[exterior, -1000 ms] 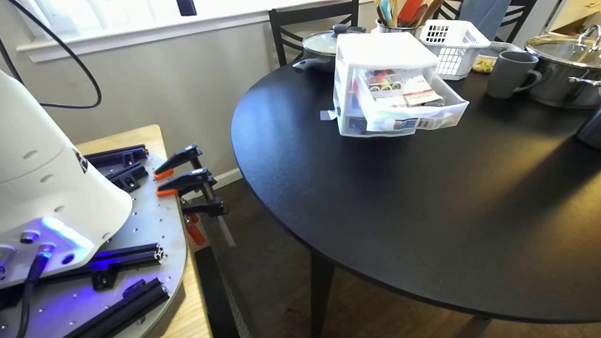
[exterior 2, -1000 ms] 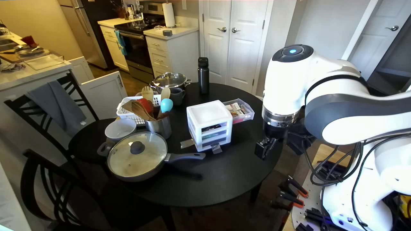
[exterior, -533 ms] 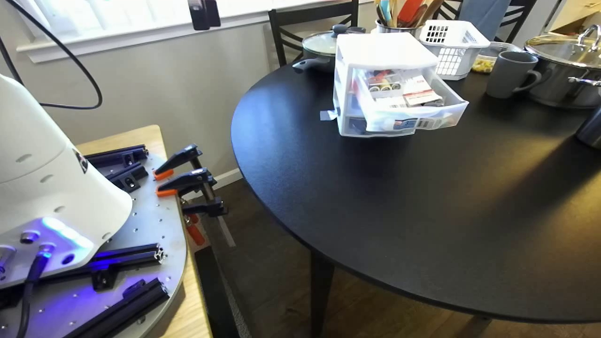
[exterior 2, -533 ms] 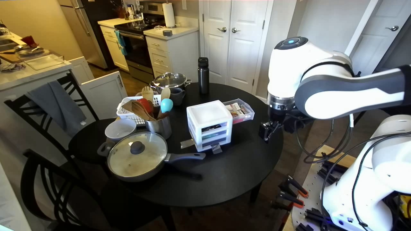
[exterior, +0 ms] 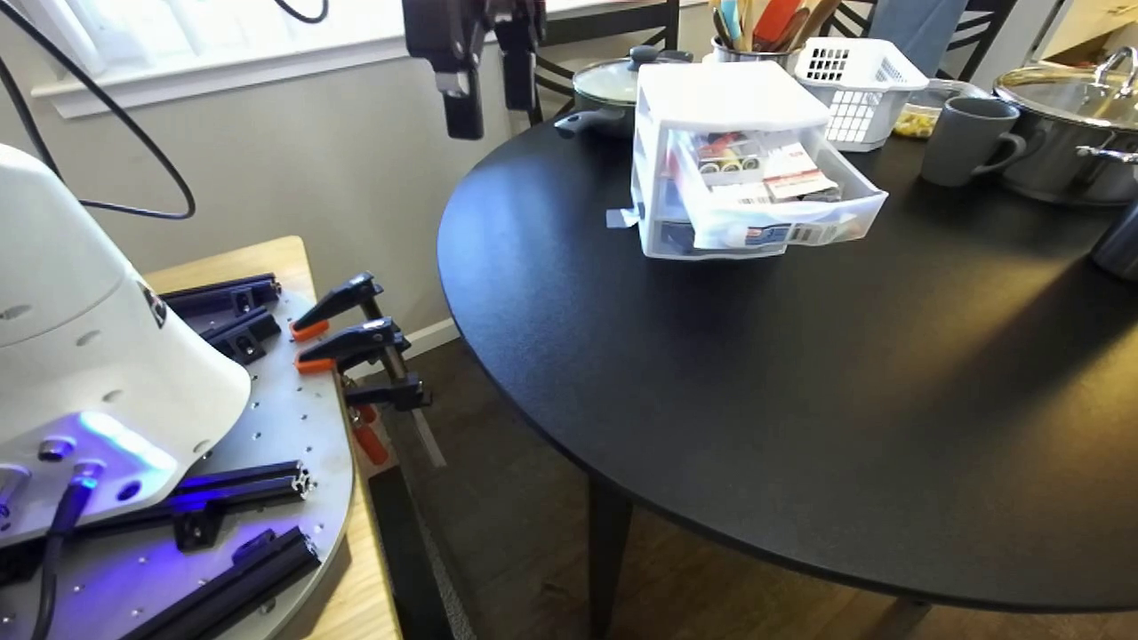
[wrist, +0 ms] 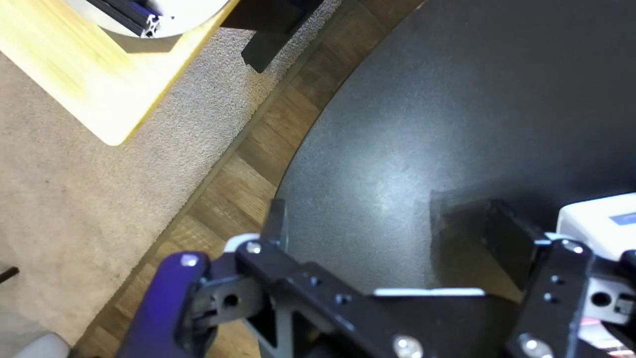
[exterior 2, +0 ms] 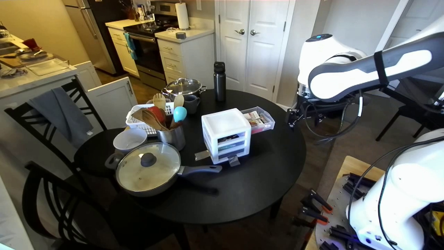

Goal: Close the open drawer

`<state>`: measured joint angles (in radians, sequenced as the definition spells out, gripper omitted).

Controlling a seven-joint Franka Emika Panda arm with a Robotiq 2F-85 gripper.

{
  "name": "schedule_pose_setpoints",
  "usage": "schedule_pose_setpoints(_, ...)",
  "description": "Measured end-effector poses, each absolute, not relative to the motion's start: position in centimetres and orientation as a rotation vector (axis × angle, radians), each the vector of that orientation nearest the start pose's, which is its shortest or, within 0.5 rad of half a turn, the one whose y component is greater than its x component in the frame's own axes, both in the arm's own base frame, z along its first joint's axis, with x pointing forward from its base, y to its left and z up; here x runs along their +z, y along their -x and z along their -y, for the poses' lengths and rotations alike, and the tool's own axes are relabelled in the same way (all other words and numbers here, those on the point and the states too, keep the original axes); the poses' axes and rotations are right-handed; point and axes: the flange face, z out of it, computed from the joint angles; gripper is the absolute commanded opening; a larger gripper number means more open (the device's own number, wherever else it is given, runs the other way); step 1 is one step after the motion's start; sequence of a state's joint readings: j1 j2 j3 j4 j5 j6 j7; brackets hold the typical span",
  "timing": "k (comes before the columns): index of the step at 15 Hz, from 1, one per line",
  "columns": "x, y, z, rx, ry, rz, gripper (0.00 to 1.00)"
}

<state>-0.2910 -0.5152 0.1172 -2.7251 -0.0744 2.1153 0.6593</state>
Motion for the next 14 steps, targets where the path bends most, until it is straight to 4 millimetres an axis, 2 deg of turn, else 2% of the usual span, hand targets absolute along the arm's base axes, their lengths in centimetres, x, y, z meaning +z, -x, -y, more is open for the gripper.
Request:
schedule_pose_setpoints(3,34.8,-37.0,8.3,0.208,2.958,-1.357,1.00)
schedule_pose_setpoints(6,34.5,-38.7,8.6,0.230,2.943,-1.362,1.00)
schedule_pose_setpoints(12,34.5,-38.8,8.6,0.230,2.940,-1.359,1.00)
schedule_pose_setpoints(14,34.1,-38.7,9.4,0.242,2.922,-1.374,1.00)
